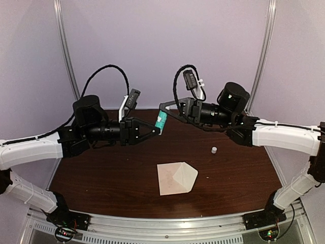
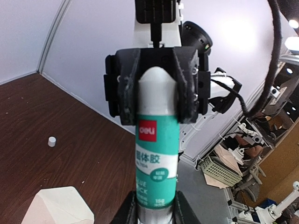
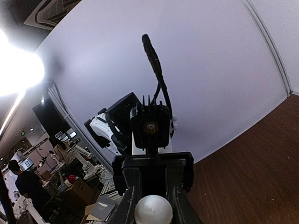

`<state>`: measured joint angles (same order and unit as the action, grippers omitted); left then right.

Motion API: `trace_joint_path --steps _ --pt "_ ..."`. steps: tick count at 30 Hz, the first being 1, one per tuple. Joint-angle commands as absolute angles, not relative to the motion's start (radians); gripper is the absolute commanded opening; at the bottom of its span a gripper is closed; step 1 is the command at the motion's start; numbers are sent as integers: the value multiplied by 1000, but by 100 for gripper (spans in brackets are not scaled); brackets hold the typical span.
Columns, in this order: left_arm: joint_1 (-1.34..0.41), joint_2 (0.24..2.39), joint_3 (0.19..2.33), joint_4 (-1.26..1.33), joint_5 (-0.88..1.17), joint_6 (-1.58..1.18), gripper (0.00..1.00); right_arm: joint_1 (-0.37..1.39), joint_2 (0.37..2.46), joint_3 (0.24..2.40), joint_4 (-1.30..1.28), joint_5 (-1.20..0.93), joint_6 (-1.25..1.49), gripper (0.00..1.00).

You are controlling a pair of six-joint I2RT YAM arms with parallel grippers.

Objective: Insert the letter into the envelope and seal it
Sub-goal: Unscrew the solid glue.

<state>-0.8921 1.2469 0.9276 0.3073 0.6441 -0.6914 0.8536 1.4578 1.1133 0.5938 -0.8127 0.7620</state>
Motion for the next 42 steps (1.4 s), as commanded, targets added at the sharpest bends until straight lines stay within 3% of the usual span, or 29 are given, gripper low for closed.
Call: trace_joint_path --steps 1,9,16,25,27,33,36,39,42 --pt "-891 1203 962 208 452 -622 0 864 1448 1185 332 -643 666 2" --pt "-892 1240 1046 -28 255 -565 0 891 1480 1254 98 -344 675 0" --pt "-896 1243 1053 -64 151 -549 0 943 1554 1307 -39 -141 790 0" --pt "-910 1247 1049 -101 139 -543 0 957 1582 1273 53 -155 903 3" --pt "-910 1242 1051 -102 162 -546 0 957 1560 1257 92 -172 897 12" --pt "-910 1190 1025 -56 246 -561 0 949 1431 1185 198 -248 794 59" --pt "-910 1160 1006 -11 310 -579 0 932 1366 1151 247 -334 731 75" --pt "-910 1133 982 74 390 -602 0 897 1326 1111 331 -469 712 84" --pt "-910 1115 970 131 453 -618 0 870 1315 1088 396 -583 719 86"
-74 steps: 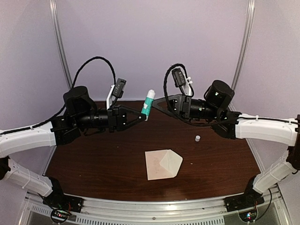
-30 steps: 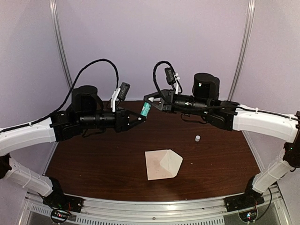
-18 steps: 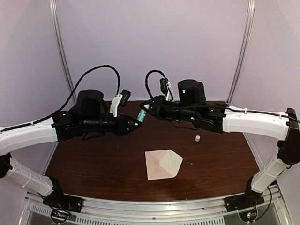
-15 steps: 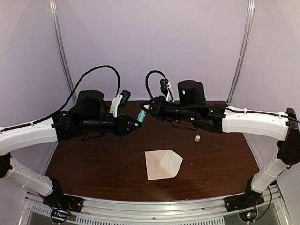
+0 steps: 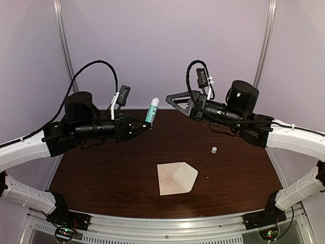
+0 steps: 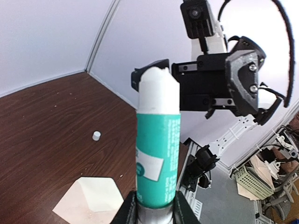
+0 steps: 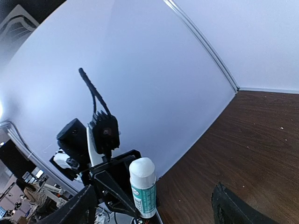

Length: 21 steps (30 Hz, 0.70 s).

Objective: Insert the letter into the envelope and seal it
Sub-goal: Unscrew the solid glue.

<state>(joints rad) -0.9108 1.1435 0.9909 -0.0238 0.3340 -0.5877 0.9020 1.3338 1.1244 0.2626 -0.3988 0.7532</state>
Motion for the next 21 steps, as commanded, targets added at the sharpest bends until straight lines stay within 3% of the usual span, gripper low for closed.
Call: trace_joint_path --steps 1,5,11,21 --pt "-910 1112 970 147 477 -620 0 868 1313 1081 416 -612 718 86" --pt "-910 1111 969 177 572 -617 0 867 1313 1034 577 -741 749 87" --pt "-909 1119 954 244 657 -659 0 880 1350 1036 768 -882 826 76" --pt "-914 1141 933 308 699 -689 0 909 1409 1092 756 -906 804 61"
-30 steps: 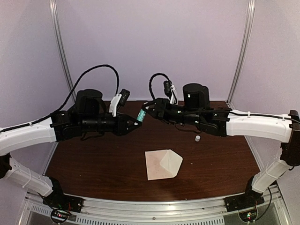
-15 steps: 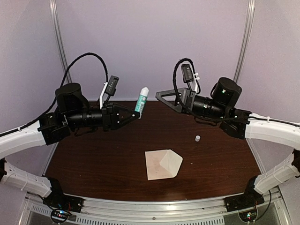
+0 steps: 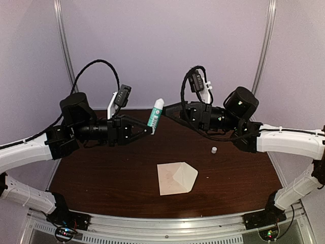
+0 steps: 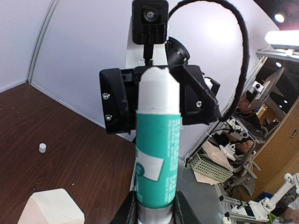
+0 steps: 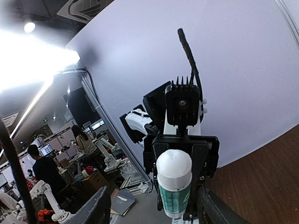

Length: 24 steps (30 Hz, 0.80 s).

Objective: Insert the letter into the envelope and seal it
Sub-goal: Unscrew the solid glue.

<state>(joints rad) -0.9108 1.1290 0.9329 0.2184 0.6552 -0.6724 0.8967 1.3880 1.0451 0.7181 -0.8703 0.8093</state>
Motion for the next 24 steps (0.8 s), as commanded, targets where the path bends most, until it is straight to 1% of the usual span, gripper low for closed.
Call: trace_joint_path --steps 1,7,9,11,14,18,24 --pt "-914 1145 935 310 704 -689 0 912 1419 1101 750 -909 801 60" --pt "-916 1160 943 314 720 -693 0 930 1449 1129 750 -916 798 45" --pt "-916 1155 941 314 714 -691 0 934 1450 1129 745 -908 793 37" --pt "-917 1153 938 314 707 -689 0 936 1450 1127 738 -895 787 28" --pt "-915 1146 929 311 689 -681 0 938 1450 1122 727 -867 787 18" --pt "-916 1124 915 279 608 -659 0 940 1449 1118 682 -804 785 11" --pt "-916 1082 919 160 371 -613 0 950 1466 1142 563 -698 755 8"
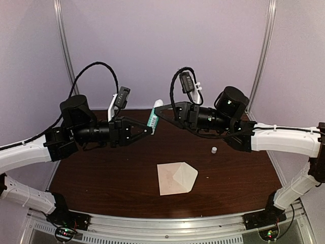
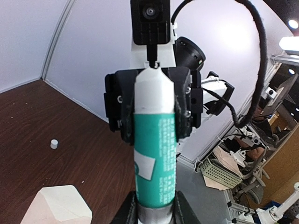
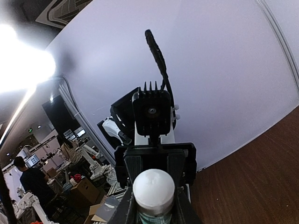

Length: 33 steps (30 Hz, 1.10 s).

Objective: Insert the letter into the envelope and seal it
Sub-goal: Unscrew the solid glue.

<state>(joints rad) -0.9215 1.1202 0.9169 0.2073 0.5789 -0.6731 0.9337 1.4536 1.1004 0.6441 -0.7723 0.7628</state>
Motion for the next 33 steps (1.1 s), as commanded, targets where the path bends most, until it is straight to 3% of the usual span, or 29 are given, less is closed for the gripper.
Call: trace_joint_path --steps 1,14,26,29,33 --pt "-916 1078 921 136 331 -610 0 953 1473 1151 532 -677 746 7" --pt "-916 1097 930 -30 25 -591 0 1008 1608 1332 83 -260 761 3" --pt "-917 1194 997 -130 0 -557 0 1008 1703 1407 28 -230 804 5" --pt "-917 1174 992 -109 0 -576 0 1008 1655 1369 73 -231 791 11" --pt "-916 1131 974 -51 83 -609 0 1006 1553 1290 196 -273 746 29"
